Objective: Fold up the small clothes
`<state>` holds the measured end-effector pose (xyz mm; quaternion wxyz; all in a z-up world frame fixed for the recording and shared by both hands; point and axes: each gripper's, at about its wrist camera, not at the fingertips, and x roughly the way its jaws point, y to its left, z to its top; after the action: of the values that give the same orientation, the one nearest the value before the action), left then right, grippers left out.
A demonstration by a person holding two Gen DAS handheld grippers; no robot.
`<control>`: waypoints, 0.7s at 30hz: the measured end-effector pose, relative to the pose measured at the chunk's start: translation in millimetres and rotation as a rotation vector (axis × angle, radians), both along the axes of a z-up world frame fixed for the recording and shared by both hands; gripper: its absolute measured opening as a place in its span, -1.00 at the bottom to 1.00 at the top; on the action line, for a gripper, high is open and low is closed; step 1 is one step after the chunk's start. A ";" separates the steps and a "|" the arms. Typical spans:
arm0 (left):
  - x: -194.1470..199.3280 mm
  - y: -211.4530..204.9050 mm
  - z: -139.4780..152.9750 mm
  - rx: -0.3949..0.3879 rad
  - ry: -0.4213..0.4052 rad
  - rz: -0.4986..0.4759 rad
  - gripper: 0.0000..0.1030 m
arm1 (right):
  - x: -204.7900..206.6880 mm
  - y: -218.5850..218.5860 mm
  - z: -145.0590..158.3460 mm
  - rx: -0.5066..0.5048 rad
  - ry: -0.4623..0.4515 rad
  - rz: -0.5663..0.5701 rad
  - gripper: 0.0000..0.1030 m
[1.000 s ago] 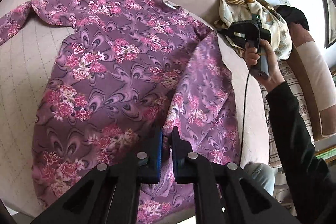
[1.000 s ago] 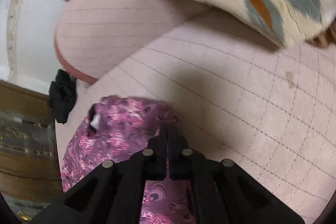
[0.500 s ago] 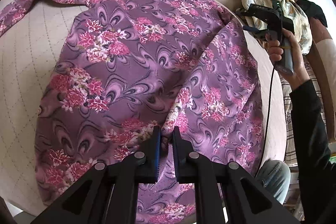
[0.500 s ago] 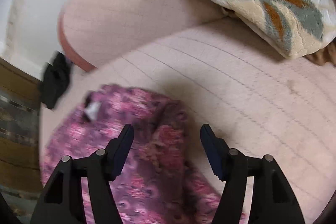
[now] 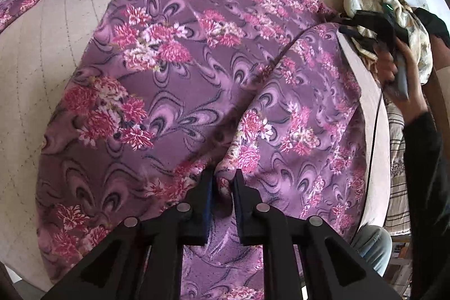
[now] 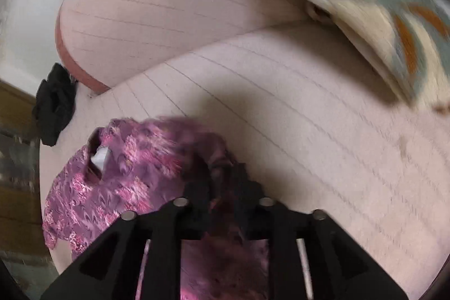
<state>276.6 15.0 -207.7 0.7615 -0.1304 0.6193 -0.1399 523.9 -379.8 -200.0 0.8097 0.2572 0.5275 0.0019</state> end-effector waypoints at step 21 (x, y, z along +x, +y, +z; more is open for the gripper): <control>-71.8 102.2 79.3 0.127 -0.223 0.345 0.40 | -332.4 214.5 54.8 0.198 -0.182 0.326 0.32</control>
<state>204.8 117.2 -128.4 0.8447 -0.1697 0.5072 0.0181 191.5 -165.3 -145.2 0.8138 0.2455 0.4840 0.2081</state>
